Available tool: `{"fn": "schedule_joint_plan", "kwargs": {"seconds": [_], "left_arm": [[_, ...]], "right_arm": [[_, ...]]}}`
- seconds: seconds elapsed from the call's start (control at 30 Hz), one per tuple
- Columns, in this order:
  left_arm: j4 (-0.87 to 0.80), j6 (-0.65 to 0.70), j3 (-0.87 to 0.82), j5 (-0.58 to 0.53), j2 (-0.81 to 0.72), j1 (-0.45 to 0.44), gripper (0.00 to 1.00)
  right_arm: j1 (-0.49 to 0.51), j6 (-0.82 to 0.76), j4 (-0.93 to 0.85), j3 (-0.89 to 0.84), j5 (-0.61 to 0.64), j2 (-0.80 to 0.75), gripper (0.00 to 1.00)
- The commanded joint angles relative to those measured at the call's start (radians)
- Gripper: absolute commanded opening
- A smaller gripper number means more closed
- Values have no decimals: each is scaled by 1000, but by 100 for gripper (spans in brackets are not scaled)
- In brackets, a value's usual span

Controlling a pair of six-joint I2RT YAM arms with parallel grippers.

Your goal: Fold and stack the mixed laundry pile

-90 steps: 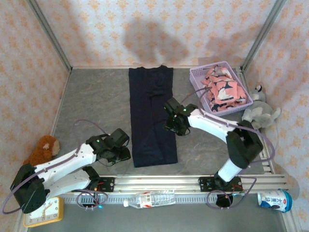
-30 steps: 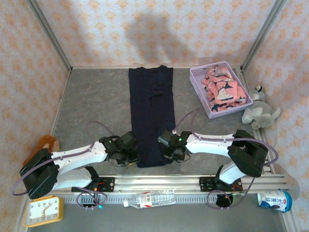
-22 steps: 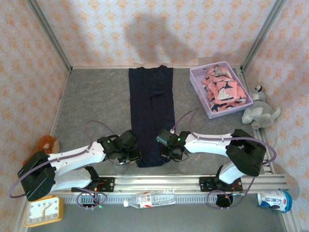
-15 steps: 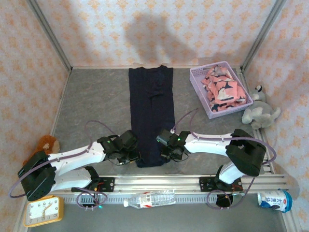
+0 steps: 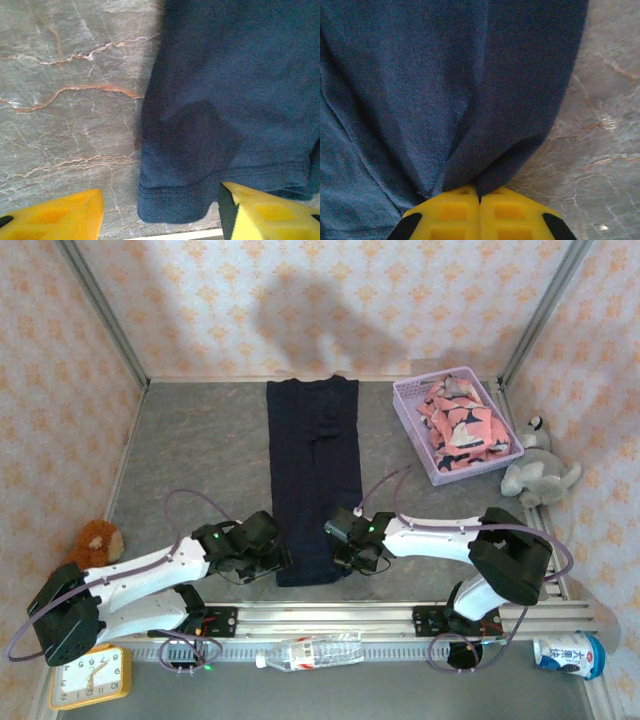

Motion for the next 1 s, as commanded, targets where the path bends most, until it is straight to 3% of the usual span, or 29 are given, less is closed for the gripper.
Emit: {"fn": "schedule_joint_plan", "kwargs": {"seconds": [0.0, 0.37, 0.77, 0.97], "left_arm": [[22, -2, -19, 15, 19, -6, 52], [68, 18, -11, 45, 110, -13, 41], [55, 76, 45, 34, 179, -10, 0], [8, 101, 68, 14, 96, 61, 0]], "right_arm": [[6, 5, -4, 5, 14, 18, 0], [5, 19, 10, -4, 15, 19, 0], [7, 21, -18, 18, 22, 3, 0], [5, 41, -38, 43, 79, -65, 0]]}}
